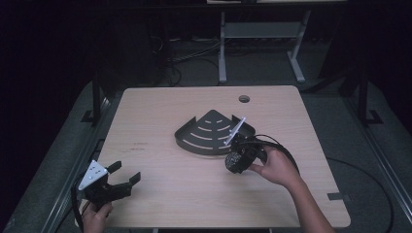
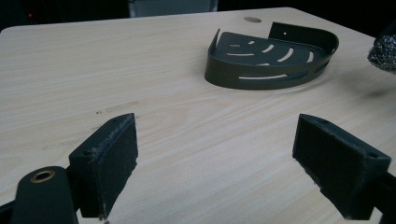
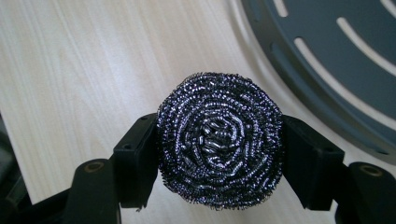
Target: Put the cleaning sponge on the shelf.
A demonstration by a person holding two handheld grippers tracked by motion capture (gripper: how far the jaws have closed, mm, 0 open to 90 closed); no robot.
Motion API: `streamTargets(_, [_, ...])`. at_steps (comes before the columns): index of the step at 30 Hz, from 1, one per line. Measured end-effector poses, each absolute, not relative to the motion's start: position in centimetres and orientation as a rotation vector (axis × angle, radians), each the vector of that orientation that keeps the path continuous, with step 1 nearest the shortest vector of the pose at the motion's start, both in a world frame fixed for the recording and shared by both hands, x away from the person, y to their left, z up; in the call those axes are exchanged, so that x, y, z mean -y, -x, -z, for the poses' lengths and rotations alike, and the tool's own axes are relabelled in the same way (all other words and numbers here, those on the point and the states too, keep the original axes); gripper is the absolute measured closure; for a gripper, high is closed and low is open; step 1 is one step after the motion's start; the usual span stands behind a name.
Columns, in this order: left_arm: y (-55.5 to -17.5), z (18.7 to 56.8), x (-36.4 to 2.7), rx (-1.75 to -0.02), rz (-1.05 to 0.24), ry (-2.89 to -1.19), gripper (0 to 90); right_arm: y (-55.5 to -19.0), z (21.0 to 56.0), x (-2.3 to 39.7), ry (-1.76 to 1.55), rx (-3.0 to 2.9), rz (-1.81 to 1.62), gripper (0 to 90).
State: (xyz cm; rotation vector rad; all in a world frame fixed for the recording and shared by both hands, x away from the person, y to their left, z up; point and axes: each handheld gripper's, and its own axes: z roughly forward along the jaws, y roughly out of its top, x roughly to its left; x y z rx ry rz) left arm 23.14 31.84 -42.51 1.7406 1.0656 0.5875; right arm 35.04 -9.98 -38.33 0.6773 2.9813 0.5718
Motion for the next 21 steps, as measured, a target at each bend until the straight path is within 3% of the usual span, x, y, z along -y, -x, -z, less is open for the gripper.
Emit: streamTargets(21, [-23.3,42.6,-31.9,-1.072,-0.593,-1.751,13.3,-38.2,36.4,8.9,-0.676,-2.998,-0.608,33.1])
